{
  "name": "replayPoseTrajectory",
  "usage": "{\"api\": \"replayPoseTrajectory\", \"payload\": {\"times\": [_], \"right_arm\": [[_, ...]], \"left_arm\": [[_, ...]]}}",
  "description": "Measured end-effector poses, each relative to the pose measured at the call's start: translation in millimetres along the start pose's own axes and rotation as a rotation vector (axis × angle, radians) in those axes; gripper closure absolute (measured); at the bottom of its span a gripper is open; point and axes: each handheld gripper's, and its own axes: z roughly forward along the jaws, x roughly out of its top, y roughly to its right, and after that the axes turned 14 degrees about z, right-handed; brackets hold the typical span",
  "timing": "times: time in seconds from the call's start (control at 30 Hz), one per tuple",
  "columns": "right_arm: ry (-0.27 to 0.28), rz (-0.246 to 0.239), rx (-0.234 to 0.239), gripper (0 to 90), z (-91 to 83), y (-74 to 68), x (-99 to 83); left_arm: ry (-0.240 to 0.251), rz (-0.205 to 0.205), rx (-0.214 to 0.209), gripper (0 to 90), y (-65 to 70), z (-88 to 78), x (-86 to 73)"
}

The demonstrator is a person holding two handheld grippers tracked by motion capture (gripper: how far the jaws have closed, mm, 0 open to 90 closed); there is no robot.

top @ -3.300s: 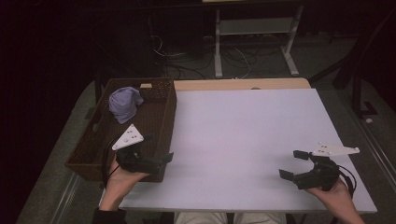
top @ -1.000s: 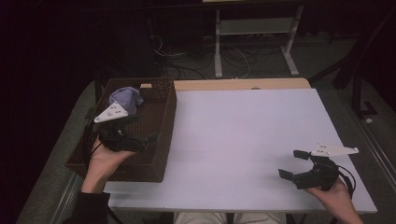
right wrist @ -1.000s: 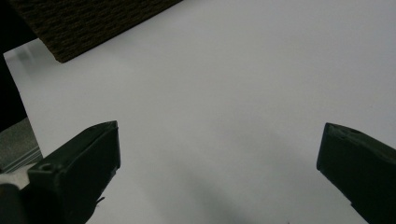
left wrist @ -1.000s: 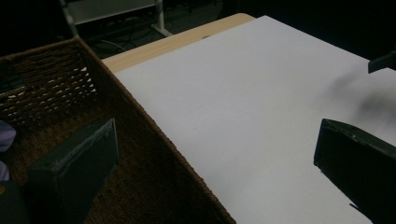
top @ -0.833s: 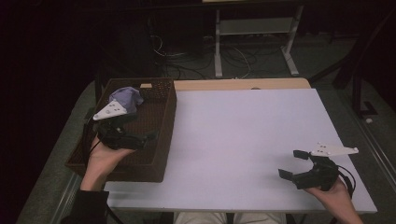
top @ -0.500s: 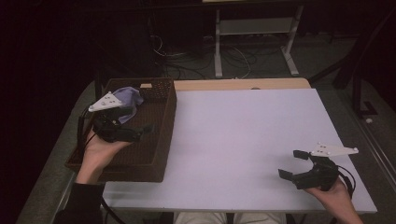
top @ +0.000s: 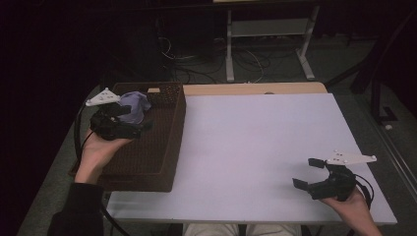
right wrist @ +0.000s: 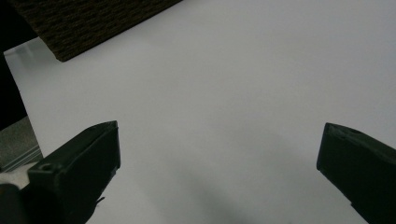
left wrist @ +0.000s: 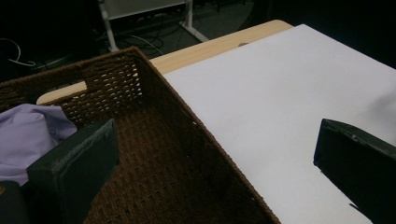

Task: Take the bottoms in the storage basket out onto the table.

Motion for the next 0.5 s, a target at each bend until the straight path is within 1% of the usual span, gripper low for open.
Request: {"api": "replayPoseTrajectory", "payload": {"times": [0.17, 0.2, 0.27, 0.5], "right_arm": [[-0.002, 0.000, 0.000, 0.0, 0.0, 0.2, 0.0], [-0.002, -0.001, 0.001, 0.0, 0.1, 0.0, 0.0], [-0.002, 0.000, 0.000, 0.0, 0.3, 0.0, -0.1], [-0.003, 0.001, 0.001, 0.0, 0.6, -0.3, -0.1]], "left_arm": [[-0.010, -0.006, 0.006, 0.0, -6.1, 2.1, 1.1], [-0.018, -0.015, 0.012, 0.0, -8.9, 3.1, 1.6], [-0.023, -0.018, 0.018, 0.0, -11.7, 3.8, 2.1], [-0.034, -0.034, 0.027, 0.0, -18.4, 5.6, 2.8]]}}
